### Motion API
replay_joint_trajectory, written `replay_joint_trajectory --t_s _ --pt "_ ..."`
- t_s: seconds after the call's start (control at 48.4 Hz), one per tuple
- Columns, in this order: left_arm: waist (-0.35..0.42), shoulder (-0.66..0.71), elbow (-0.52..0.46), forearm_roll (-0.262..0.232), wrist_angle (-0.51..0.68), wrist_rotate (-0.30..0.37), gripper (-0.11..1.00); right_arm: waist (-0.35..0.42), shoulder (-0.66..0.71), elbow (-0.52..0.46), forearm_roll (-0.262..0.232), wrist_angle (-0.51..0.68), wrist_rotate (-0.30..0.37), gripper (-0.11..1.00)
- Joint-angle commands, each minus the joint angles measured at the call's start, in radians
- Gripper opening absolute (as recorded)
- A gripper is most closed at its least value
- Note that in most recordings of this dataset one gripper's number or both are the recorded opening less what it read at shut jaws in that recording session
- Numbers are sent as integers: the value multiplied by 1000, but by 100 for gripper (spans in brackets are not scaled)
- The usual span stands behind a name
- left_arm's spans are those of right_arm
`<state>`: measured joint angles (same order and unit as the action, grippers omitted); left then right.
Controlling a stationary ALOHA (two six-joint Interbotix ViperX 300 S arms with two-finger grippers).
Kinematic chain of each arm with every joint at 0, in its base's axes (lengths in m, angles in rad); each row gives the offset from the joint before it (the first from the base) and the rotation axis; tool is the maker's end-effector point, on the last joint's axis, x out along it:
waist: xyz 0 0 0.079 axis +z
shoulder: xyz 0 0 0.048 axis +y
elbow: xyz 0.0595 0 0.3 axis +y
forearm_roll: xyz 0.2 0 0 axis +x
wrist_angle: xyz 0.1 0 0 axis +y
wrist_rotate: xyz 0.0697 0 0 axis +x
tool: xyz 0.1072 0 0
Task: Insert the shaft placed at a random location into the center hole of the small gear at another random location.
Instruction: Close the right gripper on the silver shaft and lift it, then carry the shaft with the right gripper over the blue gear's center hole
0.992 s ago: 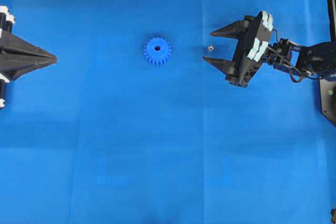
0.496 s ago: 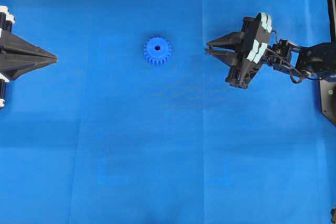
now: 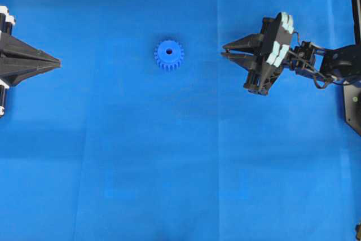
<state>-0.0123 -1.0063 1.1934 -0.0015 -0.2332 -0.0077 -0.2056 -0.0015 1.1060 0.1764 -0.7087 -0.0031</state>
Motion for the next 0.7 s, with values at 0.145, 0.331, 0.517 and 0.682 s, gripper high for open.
replay_joint_trajectory --t_s 0.145,0.331,0.517,0.682 --pt "-2 3 -9 3 -3 0 0 2 -204 -11 -2 140 -43 4" --pt "-2 3 -9 2 -5 0 0 2 -233 -11 0 170 -51 4" --pt "-2 3 -9 2 -3 0 0 2 -233 -12 -2 169 -51 4" --pt "-2 3 -9 2 -3 0 0 3 -224 -25 0 170 -51 4"
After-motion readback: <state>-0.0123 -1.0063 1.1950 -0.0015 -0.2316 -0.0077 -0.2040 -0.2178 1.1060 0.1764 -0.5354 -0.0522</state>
